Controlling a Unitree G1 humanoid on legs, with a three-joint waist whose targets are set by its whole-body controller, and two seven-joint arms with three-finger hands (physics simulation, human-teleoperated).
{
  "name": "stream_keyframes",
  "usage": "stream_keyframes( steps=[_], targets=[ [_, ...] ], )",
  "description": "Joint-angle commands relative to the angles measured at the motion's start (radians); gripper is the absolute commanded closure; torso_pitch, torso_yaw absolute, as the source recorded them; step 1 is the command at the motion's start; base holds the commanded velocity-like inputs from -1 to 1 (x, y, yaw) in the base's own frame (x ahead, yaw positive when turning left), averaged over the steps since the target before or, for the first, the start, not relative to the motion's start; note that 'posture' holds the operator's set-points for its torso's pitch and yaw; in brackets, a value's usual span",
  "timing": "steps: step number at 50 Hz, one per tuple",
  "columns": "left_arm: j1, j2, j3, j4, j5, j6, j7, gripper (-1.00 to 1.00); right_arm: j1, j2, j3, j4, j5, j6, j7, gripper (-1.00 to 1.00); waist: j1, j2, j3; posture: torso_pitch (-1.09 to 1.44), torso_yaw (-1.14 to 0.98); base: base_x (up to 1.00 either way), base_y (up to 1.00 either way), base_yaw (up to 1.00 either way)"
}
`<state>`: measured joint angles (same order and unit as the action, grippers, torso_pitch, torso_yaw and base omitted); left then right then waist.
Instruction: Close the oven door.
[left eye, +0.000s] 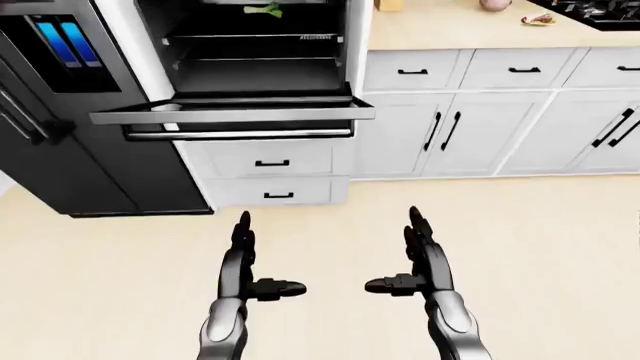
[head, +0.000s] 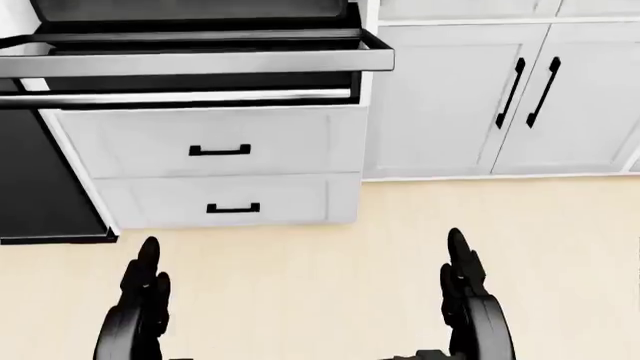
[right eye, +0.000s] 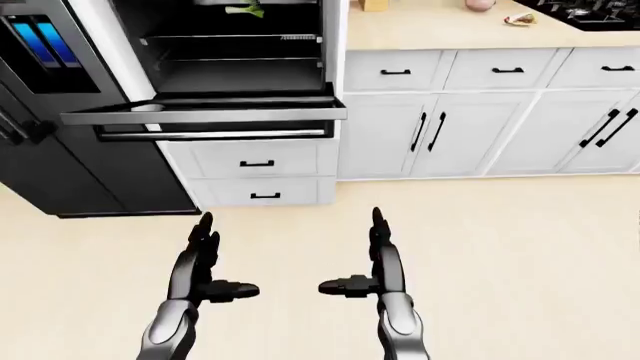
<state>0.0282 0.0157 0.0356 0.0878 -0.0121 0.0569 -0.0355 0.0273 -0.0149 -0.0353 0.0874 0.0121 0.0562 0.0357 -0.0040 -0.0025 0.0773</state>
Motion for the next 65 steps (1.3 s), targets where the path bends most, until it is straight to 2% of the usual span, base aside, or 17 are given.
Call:
stream_keyframes(
  steps=[1, 3, 5, 7, 8, 14, 18, 20, 21, 25, 27, 30, 33, 38, 51, 58, 65],
  targets=[
    [-0.075, 0.002, 0.015, -0.067, 0.007, -0.015, 0.042, -1.0, -0.077, -0.017, 0.001, -0.081, -0.038, 0.062, -0.027, -1.0, -0.002, -0.008, -0.001, 0.0, 0.0, 0.0, 0.0, 0.0],
    [-0.09, 0.005, 0.018, -0.072, 0.002, 0.011, 0.054, -1.0, -0.082, -0.015, 0.0, -0.086, -0.044, 0.08, -0.027, -1.0, 0.009, -0.003, -0.063, 0.0, 0.0, 0.0, 0.0, 0.0],
    [-0.095, 0.009, 0.018, -0.084, -0.003, 0.056, 0.054, -1.0, -0.088, -0.012, 0.001, -0.093, -0.048, 0.091, -0.028, -1.0, 0.008, -0.006, -0.019, 0.0, 0.0, 0.0, 0.0, 0.0],
    [-0.098, 0.01, 0.02, -0.089, -0.004, 0.064, 0.057, -1.0, -0.089, -0.01, 0.003, -0.102, -0.05, 0.099, -0.029, -1.0, 0.008, -0.008, -0.069, 0.0, 0.0, 0.0, 0.0, 0.0],
    [-0.098, 0.011, 0.019, -0.093, -0.005, 0.07, 0.057, -1.0, -0.089, -0.011, 0.002, -0.1, -0.051, 0.096, -0.029, -1.0, 0.009, -0.008, -0.075, 0.0, 0.0, 0.0, 0.0, 0.0],
    [-0.11, 0.016, 0.021, -0.08, -0.004, 0.073, 0.053, -1.0, -0.087, -0.009, 0.002, -0.097, -0.051, 0.089, -0.033, -1.0, 0.009, -0.003, -0.084, 0.0, 0.0, 0.0, 0.0, 0.0],
    [-0.155, 0.018, 0.016, 0.022, 0.013, 0.021, 0.054, -1.0, -0.097, -0.015, -0.009, -0.114, -0.036, 0.084, -0.022, -1.0, 0.01, -0.003, -0.088, 0.0, 0.0, 0.0, 0.0, 0.0],
    [-0.234, 0.029, 0.02, 0.133, 0.03, -0.01, 0.065, -1.0, -0.083, -0.024, -0.031, -0.125, -0.019, 0.087, -0.016, -1.0, 0.01, -0.004, -0.09, 0.0, 0.0, 0.0, 0.0, 0.0],
    [-0.292, 0.031, 0.028, 0.235, 0.045, -0.079, 0.102, -1.0, -0.068, -0.028, -0.046, -0.127, -0.011, 0.094, -0.017, -1.0, 0.012, -0.004, -0.093, 0.0, 0.0, 0.0, 0.0, 0.0],
    [-0.431, 0.06, 0.039, 0.535, 0.067, -0.263, 0.16, -1.0, -0.03, -0.026, -0.084, -0.043, 0.066, -0.039, 0.02, -1.0, 0.015, -0.009, -0.097, 0.0, 0.0, 0.0, 0.0, 0.0],
    [-0.535, 0.075, 0.045, 0.778, 0.09, -0.413, 0.214, -1.0, -0.033, -0.022, -0.091, 0.078, 0.12, -0.153, 0.073, -1.0, 0.01, -0.011, -0.1, 0.0, 0.0, 0.0, 0.0, 0.0],
    [-0.63, 0.088, 0.036, 1.074, 0.137, -0.603, 0.286, -1.0, -0.039, -0.026, -0.099, 0.26, 0.155, -0.299, 0.114, -1.0, 0.006, -0.013, -0.103, 0.0, 0.0, 0.0, 0.0, 0.0],
    [-0.653, 0.094, 0.029, 1.205, 0.2, -0.694, 0.357, -1.0, -0.041, -0.022, -0.096, 0.408, 0.181, -0.403, 0.136, -1.0, 0.0, -0.009, -0.104, 0.0, 0.0, 0.0, 0.0, 0.0],
    [-0.645, 0.099, 0.038, 1.259, 0.299, -0.7, 0.44, -1.0, -0.051, -0.027, -0.095, 0.567, 0.216, -0.524, 0.164, -1.0, -0.008, 0.001, -0.097, 0.0, 0.0, 0.0, 0.0, 0.0],
    [-0.62, 0.104, 0.074, 1.289, 0.48, -0.638, 0.559, -1.0, -0.138, -0.023, -0.112, 0.968, 0.323, -0.8, 0.264, -1.0, -0.018, 0.013, -0.089, 0.0, 0.0, 0.0, 0.0, 0.0],
    [-0.608, 0.102, 0.091, 1.294, 0.537, -0.622, 0.604, -1.0, -0.168, -0.018, -0.128, 1.093, 0.384, -0.874, 0.314, -1.0, -0.021, 0.019, -0.089, 0.0, 0.0, 0.0, 0.0, 0.0],
    [-0.595, 0.102, 0.095, 1.296, 0.564, -0.622, 0.615, -1.0, -0.174, -0.019, -0.118, 1.106, 0.386, -0.882, 0.312, -1.0, -0.02, 0.02, -0.091, 0.0, 0.0, 0.0, 0.0, 0.0]
  ],
)
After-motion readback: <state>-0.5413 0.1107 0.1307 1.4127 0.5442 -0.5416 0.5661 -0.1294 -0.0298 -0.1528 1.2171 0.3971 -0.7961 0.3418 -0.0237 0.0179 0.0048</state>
